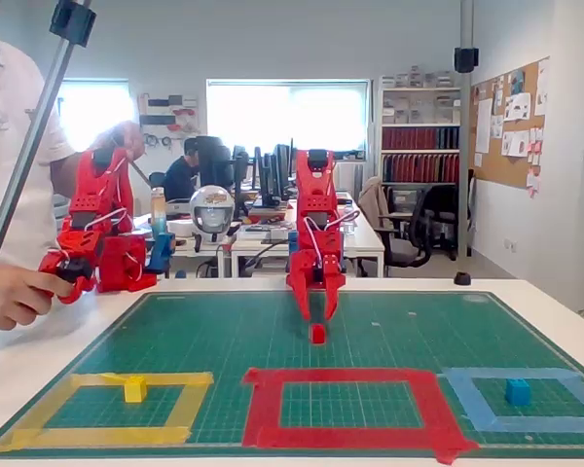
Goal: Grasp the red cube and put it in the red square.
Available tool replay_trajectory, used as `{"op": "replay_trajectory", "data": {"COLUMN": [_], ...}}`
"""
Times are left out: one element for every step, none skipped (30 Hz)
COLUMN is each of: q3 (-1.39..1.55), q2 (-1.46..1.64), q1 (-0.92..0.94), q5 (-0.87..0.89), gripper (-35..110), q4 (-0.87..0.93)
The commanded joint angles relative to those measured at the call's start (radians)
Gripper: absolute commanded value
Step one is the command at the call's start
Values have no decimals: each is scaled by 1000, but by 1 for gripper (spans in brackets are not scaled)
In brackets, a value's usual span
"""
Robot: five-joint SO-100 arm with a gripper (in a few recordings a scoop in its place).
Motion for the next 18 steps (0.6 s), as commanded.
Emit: {"op": "replay_trajectory", "data": {"q3": [-63, -71, -75, -80, -83, -84, -86, -86, -87, -87, -87, -87, -87, -89, -87, -87, -87, -87], "q2": [-26, -37, -44, -51, -55, -58, -60, -63, -64, -66, -67, -71, -72, -75, -77, -78, -80, -81], "q1": [6, 6, 6, 6, 5, 3, 2, 2, -2, -2, -3, -6, -6, -8, -9, -11, -11, -11], "q5": [-8, -8, -8, -8, -8, -8, -8, -8, -8, -8, -9, -9, -9, -9, -11, -12, -14, -14], "gripper": [14, 14, 14, 14, 14, 14, 14, 15, 15, 16, 16, 16, 18, 19, 19, 19, 20, 21], "q4": [-12, -12, -12, -12, -12, -12, -12, -12, -12, -12, -12, -12, -12, -12, -12, -12, -12, -12]}}
